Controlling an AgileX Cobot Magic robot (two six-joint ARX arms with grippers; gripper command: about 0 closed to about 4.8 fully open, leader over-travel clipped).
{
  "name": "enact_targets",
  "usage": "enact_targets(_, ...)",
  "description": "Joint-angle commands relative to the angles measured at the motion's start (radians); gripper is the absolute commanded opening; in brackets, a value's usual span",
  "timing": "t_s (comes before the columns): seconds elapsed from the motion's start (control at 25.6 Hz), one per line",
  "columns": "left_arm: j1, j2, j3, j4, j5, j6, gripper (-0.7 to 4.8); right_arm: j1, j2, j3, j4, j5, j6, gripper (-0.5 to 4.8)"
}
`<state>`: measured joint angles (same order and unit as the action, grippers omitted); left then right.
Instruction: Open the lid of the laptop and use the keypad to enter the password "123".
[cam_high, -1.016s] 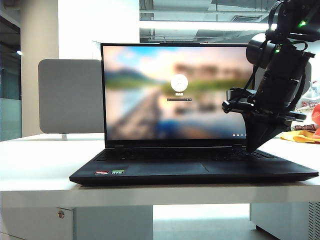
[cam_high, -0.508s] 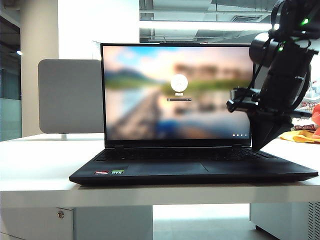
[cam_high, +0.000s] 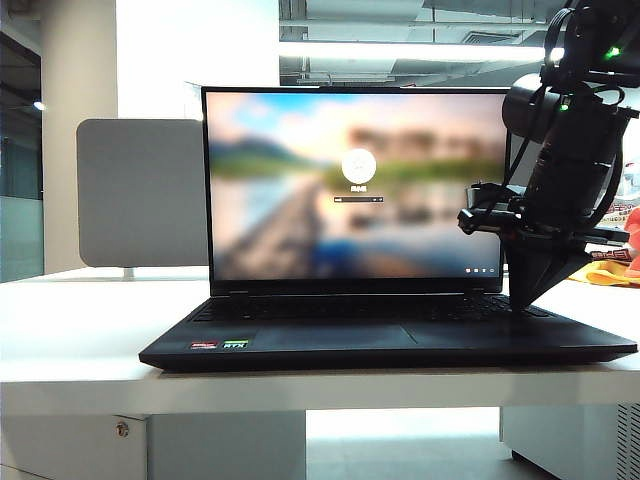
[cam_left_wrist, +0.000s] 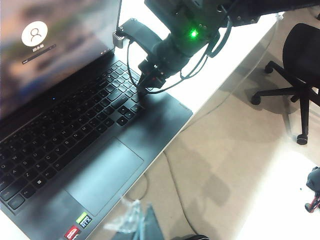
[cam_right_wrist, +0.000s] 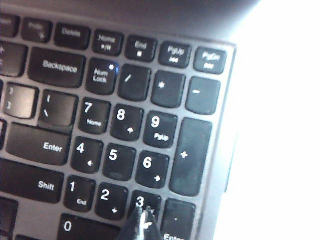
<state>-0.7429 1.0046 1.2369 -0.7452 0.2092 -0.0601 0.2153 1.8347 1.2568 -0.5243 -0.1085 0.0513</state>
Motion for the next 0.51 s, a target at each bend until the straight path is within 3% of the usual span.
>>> enact_targets(0.04,-0.002,-0.001,0.006,0.005,0.005,0.004,-0.04,0.002,0.013,0.003,-0.025,-0.002,-0.004,-0.08)
enact_targets(0.27,-0.002,-0.001,0.006,0.001,0.000,0.005,-0.04,0.002,-0.010,0.004,-0.033,0.002,-0.023,-0.08)
enact_targets(0.51,-0.002,-0.002,0.006,0.002,-0.060,0.038,-0.04,0.002,-0.224,0.004,0.010,0.028,-0.049,-0.08)
